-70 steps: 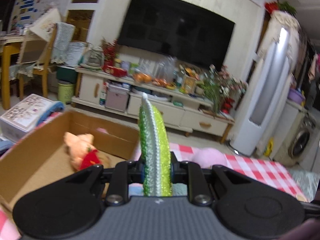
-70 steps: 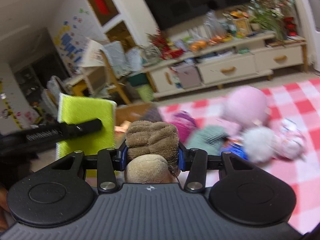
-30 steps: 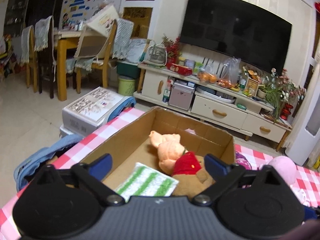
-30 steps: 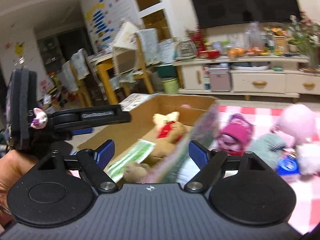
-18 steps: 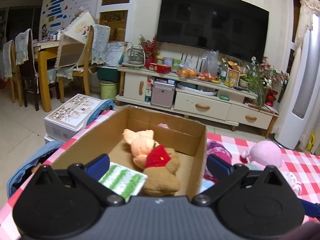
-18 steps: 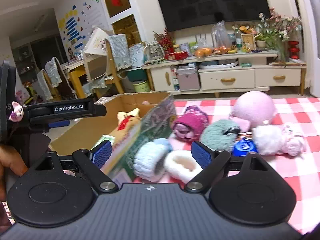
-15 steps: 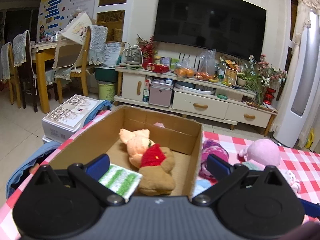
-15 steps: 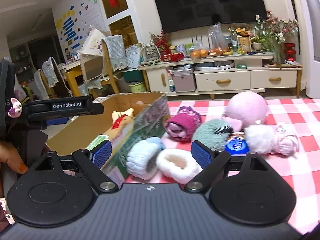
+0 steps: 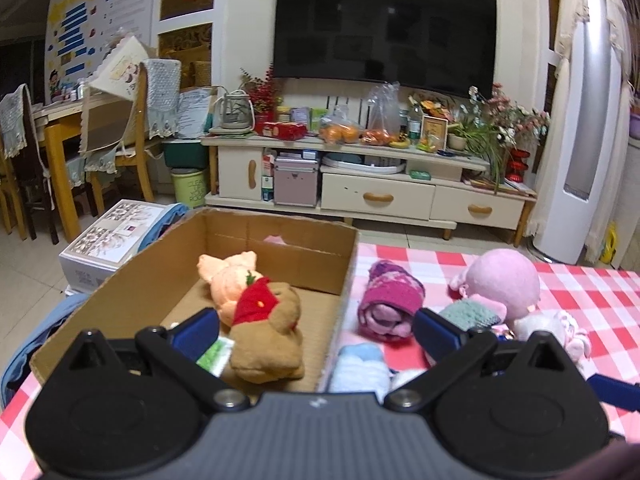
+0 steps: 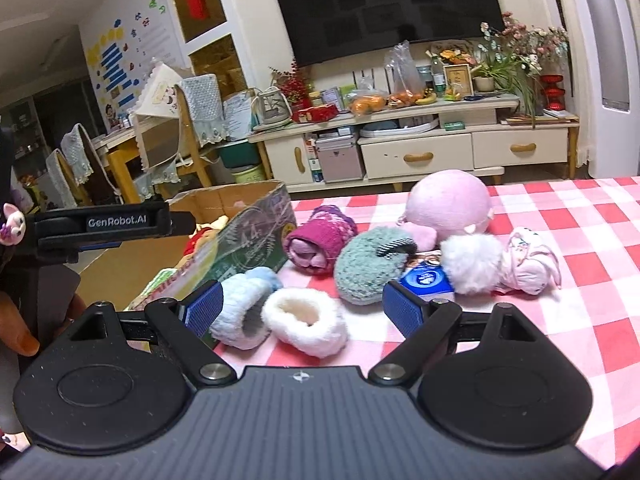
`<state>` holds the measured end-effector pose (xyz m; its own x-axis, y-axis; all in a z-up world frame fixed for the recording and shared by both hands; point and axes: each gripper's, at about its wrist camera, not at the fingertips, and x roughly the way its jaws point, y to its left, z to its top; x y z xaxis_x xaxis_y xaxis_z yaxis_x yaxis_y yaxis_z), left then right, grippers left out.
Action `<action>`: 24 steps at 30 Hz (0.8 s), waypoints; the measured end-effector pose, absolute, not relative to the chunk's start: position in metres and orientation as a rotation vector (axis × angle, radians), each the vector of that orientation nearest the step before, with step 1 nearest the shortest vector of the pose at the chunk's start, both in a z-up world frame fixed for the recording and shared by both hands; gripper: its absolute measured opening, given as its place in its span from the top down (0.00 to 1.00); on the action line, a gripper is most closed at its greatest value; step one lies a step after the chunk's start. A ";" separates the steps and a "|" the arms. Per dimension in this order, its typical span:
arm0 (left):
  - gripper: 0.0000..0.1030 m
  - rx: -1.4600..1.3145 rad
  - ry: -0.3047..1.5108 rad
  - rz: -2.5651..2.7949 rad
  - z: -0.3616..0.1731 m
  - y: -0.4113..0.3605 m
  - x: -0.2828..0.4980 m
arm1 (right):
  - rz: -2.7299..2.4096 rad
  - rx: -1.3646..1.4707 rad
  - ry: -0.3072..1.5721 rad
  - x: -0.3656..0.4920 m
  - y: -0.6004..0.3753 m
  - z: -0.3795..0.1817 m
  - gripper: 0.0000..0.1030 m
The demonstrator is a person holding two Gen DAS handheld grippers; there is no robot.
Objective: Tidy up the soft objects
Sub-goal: 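Withdraw both open tools from the box back over the table, then grasp the white fluffy ring with the left tool while the right tool grasps the white floral cloth bundle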
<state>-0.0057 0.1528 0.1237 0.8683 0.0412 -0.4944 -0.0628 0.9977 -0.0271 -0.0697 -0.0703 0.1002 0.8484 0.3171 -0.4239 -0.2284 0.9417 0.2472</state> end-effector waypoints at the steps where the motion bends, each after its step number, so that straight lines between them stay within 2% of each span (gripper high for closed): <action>1: 0.01 -0.041 0.518 0.050 0.123 0.150 -0.006 | 0.285 0.195 0.477 -0.070 -0.071 0.100 0.00; 24: 0.01 0.053 0.566 -0.047 0.106 0.098 -0.004 | 0.135 0.207 0.472 -0.083 -0.094 0.089 0.00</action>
